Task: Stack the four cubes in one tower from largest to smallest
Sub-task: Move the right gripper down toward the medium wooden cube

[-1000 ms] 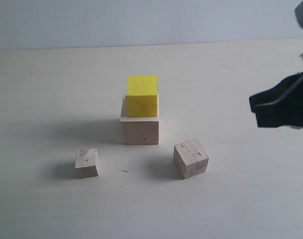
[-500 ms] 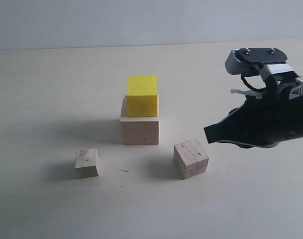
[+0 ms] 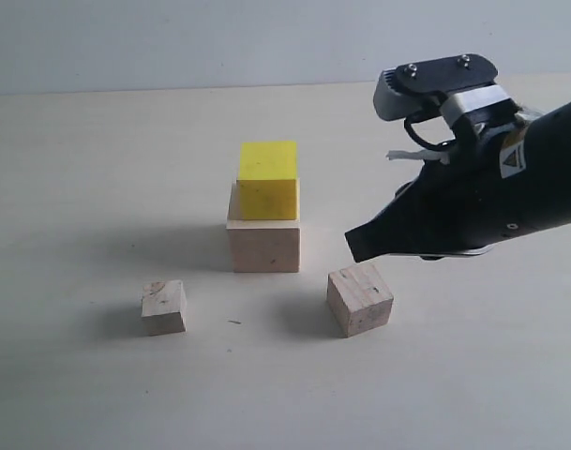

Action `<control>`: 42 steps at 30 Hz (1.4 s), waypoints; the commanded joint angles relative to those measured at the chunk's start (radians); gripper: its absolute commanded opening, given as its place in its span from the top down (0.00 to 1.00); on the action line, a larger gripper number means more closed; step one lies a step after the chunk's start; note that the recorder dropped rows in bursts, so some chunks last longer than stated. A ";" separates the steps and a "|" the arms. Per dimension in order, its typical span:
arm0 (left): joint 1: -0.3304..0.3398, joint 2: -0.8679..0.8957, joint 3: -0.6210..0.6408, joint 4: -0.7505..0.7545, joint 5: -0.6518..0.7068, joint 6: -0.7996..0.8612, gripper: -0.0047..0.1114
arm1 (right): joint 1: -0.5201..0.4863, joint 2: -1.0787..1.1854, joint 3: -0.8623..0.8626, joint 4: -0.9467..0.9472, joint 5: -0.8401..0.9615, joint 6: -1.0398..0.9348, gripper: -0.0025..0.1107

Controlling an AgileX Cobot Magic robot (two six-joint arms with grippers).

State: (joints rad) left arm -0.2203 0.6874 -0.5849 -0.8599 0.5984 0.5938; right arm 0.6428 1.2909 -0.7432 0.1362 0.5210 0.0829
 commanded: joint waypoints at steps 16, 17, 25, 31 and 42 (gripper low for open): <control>0.000 0.001 0.007 -0.016 -0.010 -0.005 0.96 | 0.008 0.105 -0.013 -0.018 -0.022 0.044 0.41; 0.000 0.001 0.007 -0.016 -0.013 -0.005 0.96 | 0.008 0.107 -0.013 0.012 -0.022 0.019 0.40; 0.000 0.001 0.007 -0.016 -0.017 -0.005 0.96 | 0.008 0.187 -0.013 0.065 -0.100 -0.023 0.40; 0.000 0.001 0.007 -0.016 -0.013 -0.005 0.96 | 0.008 0.299 -0.091 0.062 -0.070 -0.023 0.40; 0.000 0.001 0.007 -0.018 0.008 -0.005 0.96 | 0.008 0.375 -0.184 -0.074 0.059 0.108 0.40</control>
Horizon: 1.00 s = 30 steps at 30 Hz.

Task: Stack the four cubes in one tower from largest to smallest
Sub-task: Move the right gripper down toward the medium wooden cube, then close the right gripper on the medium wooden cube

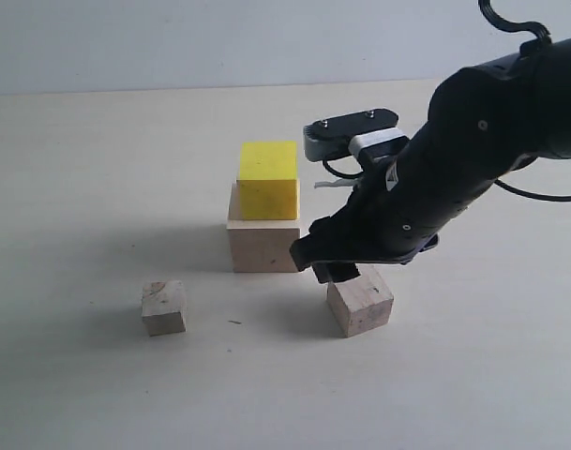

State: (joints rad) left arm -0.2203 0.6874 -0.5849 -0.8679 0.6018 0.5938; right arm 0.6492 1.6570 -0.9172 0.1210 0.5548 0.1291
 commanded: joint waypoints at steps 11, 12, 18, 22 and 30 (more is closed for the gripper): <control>0.000 0.001 0.007 -0.010 0.013 -0.005 0.96 | 0.002 0.100 -0.010 -0.053 0.014 0.103 0.40; 0.000 0.001 0.007 -0.010 0.013 -0.005 0.96 | 0.002 0.102 -0.010 -0.053 0.006 0.103 0.40; 0.000 0.001 0.007 -0.010 0.015 -0.005 0.96 | 0.002 0.104 -0.010 -0.061 -0.016 0.107 0.41; 0.000 0.001 0.007 -0.010 0.017 -0.005 0.96 | 0.002 0.104 -0.010 -0.127 0.018 0.156 0.42; 0.000 0.001 0.007 -0.010 0.017 -0.005 0.96 | 0.002 0.104 -0.010 -0.140 0.031 0.163 0.45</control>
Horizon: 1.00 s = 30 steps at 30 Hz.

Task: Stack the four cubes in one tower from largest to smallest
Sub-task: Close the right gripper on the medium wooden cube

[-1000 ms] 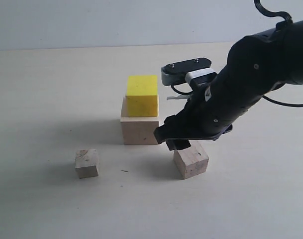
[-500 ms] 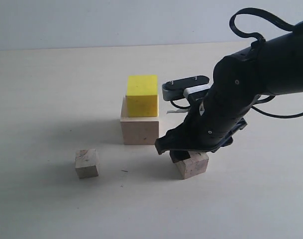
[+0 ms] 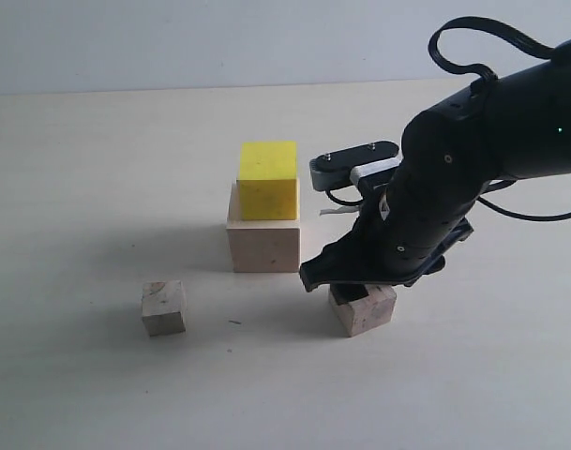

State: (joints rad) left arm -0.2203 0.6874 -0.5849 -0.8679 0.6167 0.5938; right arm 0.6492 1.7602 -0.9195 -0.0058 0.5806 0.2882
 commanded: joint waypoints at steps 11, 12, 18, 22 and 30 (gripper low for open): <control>0.000 0.001 0.007 -0.010 0.002 -0.005 0.96 | 0.002 0.001 -0.007 -0.011 0.001 0.000 0.45; 0.000 0.001 0.007 -0.010 0.002 -0.005 0.96 | 0.002 0.001 -0.007 -0.011 0.001 0.000 0.45; 0.000 0.001 0.007 -0.010 0.002 -0.005 0.96 | 0.002 0.033 -0.007 -0.011 -0.004 0.000 0.45; 0.000 0.001 0.007 -0.010 0.004 -0.005 0.96 | 0.002 0.078 -0.007 -0.011 -0.002 0.000 0.45; 0.000 0.001 0.007 -0.010 0.008 -0.005 0.96 | 0.002 0.076 -0.007 -0.009 -0.003 0.000 0.48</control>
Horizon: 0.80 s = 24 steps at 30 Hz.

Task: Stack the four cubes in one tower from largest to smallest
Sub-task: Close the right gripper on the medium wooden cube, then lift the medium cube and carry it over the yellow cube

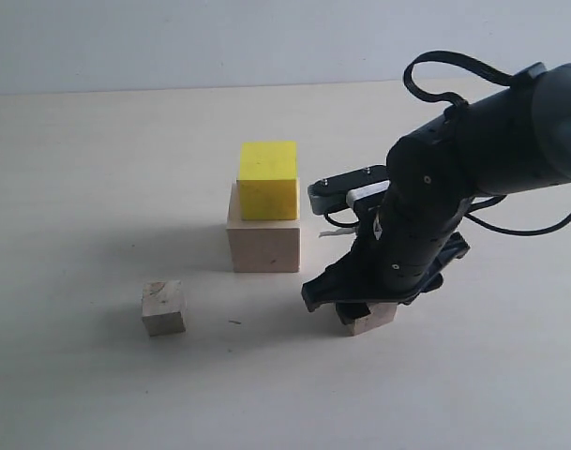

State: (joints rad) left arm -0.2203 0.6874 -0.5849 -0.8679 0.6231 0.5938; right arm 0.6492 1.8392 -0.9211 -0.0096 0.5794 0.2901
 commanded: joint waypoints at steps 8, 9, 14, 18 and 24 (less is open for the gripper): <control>0.000 0.001 0.007 -0.010 0.002 -0.005 0.96 | 0.002 -0.048 -0.006 -0.040 0.011 -0.002 0.81; 0.000 0.001 0.007 -0.010 0.002 -0.005 0.96 | 0.002 -0.061 -0.006 -0.060 0.022 -0.002 0.86; 0.000 0.001 0.007 -0.010 0.006 -0.005 0.96 | -0.013 -0.157 -0.006 -0.232 0.089 0.040 0.98; 0.000 0.001 0.007 -0.010 0.020 -0.005 0.96 | -0.074 -0.251 -0.009 -0.275 0.087 0.051 0.98; 0.000 0.001 0.007 -0.010 0.034 -0.005 0.96 | -0.202 -0.330 -0.126 -0.280 0.168 -0.010 0.98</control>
State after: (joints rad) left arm -0.2203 0.6874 -0.5849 -0.8679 0.6495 0.5938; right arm 0.4977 1.5392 -0.9819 -0.2768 0.7090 0.3232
